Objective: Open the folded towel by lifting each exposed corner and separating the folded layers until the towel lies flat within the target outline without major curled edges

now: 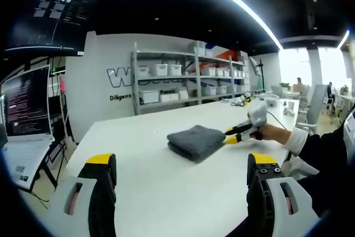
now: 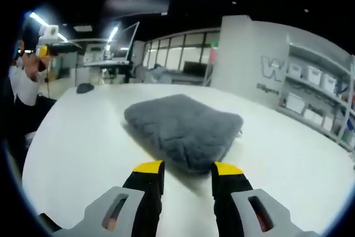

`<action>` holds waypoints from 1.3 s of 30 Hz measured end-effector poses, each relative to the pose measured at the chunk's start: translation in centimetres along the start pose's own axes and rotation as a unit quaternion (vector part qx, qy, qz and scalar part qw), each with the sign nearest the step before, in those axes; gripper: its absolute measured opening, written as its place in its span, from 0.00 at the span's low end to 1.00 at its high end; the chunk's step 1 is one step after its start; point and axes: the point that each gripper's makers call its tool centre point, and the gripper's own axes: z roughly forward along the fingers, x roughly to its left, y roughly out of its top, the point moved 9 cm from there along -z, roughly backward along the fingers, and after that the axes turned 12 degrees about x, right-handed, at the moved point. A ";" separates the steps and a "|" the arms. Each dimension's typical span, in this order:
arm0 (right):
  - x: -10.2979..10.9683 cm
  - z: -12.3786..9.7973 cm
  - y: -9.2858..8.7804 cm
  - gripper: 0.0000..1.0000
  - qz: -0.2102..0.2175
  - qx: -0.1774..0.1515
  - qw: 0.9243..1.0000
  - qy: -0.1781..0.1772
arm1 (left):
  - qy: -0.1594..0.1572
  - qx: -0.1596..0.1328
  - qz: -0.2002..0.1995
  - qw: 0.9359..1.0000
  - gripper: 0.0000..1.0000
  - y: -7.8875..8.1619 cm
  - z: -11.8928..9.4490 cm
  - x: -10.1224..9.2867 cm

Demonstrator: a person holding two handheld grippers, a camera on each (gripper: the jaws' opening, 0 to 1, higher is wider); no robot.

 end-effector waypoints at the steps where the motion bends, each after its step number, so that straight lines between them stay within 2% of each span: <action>1: 0.0 0.0 0.0 0.30 0.000 0.000 1.000 0.000 | 0.000 0.000 0.000 1.000 0.97 0.0 0.0 0.0; 23: 0.1 -0.2 -0.1 0.15 -0.010 0.000 1.000 -0.001 | 0.002 -0.003 -0.003 1.000 0.97 0.1 -0.2 0.4; 27: 0.1 -0.3 -0.1 0.08 -0.014 -0.001 1.000 -0.002 | 0.003 -0.003 -0.003 1.000 0.97 0.0 -0.1 0.4; 39: 0.2 -0.5 -0.2 0.03 -0.014 -0.001 1.000 0.004 | 0.005 -0.002 -0.002 1.000 0.97 -0.1 -0.2 0.4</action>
